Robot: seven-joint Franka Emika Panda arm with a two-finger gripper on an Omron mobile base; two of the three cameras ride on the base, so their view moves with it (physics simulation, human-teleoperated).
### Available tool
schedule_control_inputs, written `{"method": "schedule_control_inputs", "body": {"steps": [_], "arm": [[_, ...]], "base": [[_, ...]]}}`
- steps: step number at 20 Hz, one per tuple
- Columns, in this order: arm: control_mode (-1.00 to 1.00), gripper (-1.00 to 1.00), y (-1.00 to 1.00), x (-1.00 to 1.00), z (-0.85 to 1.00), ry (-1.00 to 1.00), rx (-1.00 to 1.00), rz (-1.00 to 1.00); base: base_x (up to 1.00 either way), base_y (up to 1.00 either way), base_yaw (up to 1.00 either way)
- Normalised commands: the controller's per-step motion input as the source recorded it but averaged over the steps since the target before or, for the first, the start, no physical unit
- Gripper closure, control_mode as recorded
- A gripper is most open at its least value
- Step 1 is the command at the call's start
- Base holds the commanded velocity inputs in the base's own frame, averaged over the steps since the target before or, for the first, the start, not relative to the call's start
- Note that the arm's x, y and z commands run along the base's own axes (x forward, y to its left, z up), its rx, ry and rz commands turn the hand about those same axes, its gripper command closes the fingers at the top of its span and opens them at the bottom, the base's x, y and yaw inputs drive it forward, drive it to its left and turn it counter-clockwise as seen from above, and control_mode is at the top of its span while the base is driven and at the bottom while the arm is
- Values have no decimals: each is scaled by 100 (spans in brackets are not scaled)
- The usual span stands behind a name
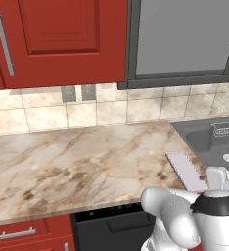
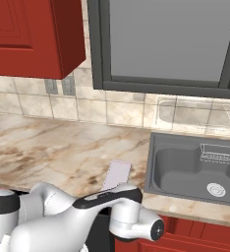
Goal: The ice cube tray has been filled with water. Take the tray and place it in the freezer to make ice. Close the freezer door after placing the tray.
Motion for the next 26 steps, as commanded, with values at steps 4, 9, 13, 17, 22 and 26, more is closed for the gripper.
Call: {"method": "schedule_control_inputs", "body": {"steps": [4, 9, 13, 17, 22, 26], "arm": [[-100, -100, 10, 9, -10, 0, 0, 0], [-100, -100, 11, 8, -9, 0, 0, 0], [-100, -100, 10, 9, -9, 0, 0, 0], [-100, -100, 14, 9, -8, 0, 0, 0], [-100, 100, 19, 13, -7, 0, 0, 0], [-100, 100, 21, 11, -9, 0, 0, 0]], "base": [[0, 0, 0], [0, 0, 0], [0, 0, 0], [0, 0, 0], [0, 0, 0], [0, 0, 0]]}}
